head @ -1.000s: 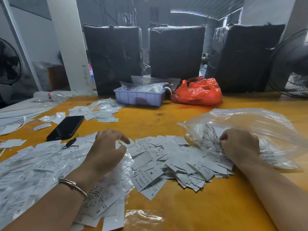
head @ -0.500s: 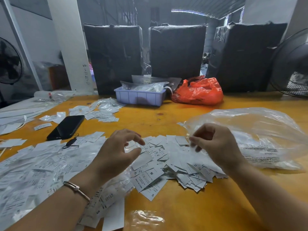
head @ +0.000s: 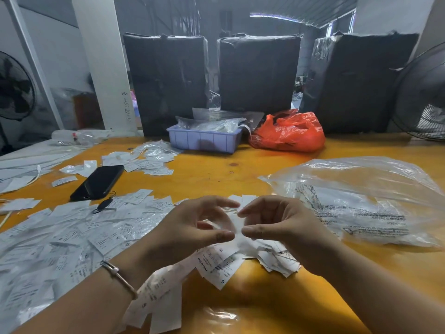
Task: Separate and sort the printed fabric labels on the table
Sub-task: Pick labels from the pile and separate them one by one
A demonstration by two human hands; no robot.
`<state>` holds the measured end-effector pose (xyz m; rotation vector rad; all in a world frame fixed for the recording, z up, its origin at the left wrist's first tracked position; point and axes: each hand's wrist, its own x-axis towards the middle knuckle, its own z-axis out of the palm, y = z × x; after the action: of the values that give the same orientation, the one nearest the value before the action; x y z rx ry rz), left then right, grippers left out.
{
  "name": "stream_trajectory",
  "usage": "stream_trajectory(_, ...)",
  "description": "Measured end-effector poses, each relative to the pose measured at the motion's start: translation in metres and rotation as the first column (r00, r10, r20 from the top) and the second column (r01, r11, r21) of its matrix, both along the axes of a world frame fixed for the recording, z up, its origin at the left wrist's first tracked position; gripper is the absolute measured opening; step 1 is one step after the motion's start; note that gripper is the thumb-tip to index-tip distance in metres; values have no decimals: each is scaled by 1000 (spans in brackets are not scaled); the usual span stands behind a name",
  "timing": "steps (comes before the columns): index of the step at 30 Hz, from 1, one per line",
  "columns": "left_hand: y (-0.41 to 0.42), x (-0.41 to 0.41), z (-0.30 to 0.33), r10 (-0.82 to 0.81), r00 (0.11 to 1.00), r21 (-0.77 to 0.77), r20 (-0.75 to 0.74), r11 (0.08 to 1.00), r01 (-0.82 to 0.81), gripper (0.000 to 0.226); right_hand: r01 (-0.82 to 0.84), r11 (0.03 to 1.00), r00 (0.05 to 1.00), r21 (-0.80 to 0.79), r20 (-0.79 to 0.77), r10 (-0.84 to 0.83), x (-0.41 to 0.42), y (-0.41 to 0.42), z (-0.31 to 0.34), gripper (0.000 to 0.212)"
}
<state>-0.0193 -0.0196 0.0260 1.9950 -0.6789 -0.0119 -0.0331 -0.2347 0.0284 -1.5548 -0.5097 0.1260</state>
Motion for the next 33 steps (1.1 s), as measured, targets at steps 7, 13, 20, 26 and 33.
stream_trajectory(7, 1, -2, 0, 28, 1000, 25, 1, 999, -28, 23, 237, 971, 967, 31, 87, -238, 7, -8, 2, 15)
stream_trajectory(13, 6, 1, 0, 150, 988, 22, 35, 988, -150, 29, 572, 785, 803, -239, 362, -474, 19, -32, 2, 12)
stream_trajectory(20, 3, -2, 0, 145, 989, 11, 11, 989, -145, 23, 233, 894, 966, -383, 198, -167, 7, -20, 9, 38)
stream_trajectory(26, -3, -3, 0, 87, 996, -1, 17, 996, -87, 30, 223, 929, 947, -297, 292, -134, 3, -1, 2, 11)
stream_trajectory(33, 6, 1, -1, 158, 985, 19, 64, 987, -159, 27, 712, 682, 698, -168, 275, -662, 29, -45, -3, 13)
